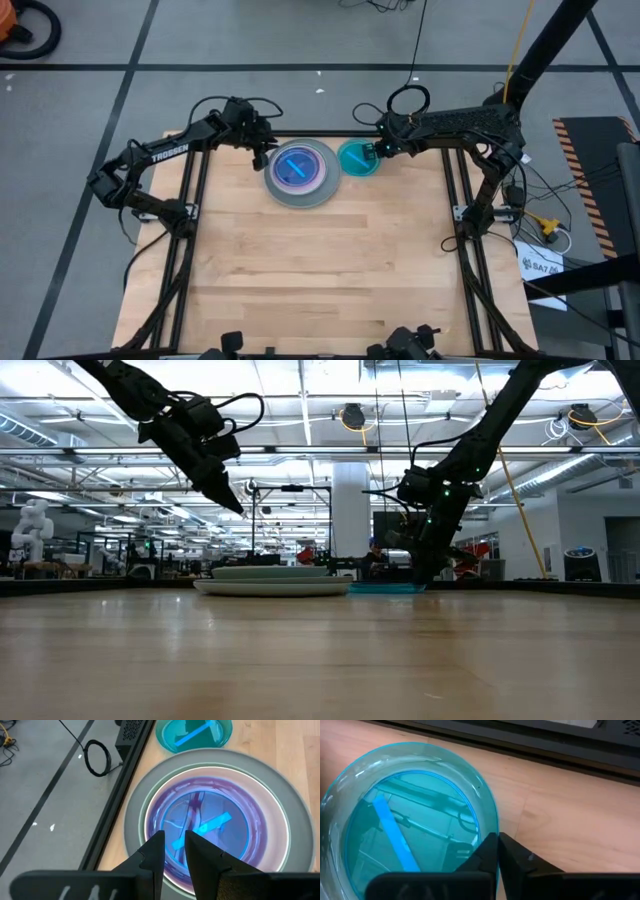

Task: Stack plastic plates
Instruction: Stack the blue plate on top of the blue plate

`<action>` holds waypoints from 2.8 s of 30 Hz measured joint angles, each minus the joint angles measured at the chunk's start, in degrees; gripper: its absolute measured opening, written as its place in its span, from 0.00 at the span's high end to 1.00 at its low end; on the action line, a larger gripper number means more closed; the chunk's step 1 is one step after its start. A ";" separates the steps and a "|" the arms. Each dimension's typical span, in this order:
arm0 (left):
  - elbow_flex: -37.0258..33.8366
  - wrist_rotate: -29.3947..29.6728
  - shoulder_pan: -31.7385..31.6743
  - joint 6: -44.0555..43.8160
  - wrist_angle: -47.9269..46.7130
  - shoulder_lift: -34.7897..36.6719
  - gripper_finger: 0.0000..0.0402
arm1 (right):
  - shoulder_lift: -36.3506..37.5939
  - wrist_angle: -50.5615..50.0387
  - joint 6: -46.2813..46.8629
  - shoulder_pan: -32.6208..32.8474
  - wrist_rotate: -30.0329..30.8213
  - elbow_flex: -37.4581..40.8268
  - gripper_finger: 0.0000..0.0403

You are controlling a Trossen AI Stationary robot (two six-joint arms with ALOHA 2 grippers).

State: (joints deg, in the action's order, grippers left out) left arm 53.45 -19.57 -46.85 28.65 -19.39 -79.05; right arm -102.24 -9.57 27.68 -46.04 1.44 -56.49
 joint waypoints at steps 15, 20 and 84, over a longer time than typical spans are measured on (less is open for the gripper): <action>0.00 0.00 0.00 -0.23 -0.06 0.00 0.79 | 6.44 -1.09 -2.43 -0.09 -0.11 0.02 0.99; -0.01 0.00 0.00 -0.23 -0.06 0.00 0.79 | 10.28 -2.77 -3.34 -0.09 -0.09 0.02 1.00; 0.28 4.62 -4.87 -1.58 8.69 4.96 0.79 | -13.97 4.24 6.13 17.94 -7.39 -28.35 0.99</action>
State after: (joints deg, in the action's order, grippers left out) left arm 53.74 -14.95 -51.72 27.07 -10.70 -74.08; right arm -116.20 -5.33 33.81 -28.10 -5.95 -84.84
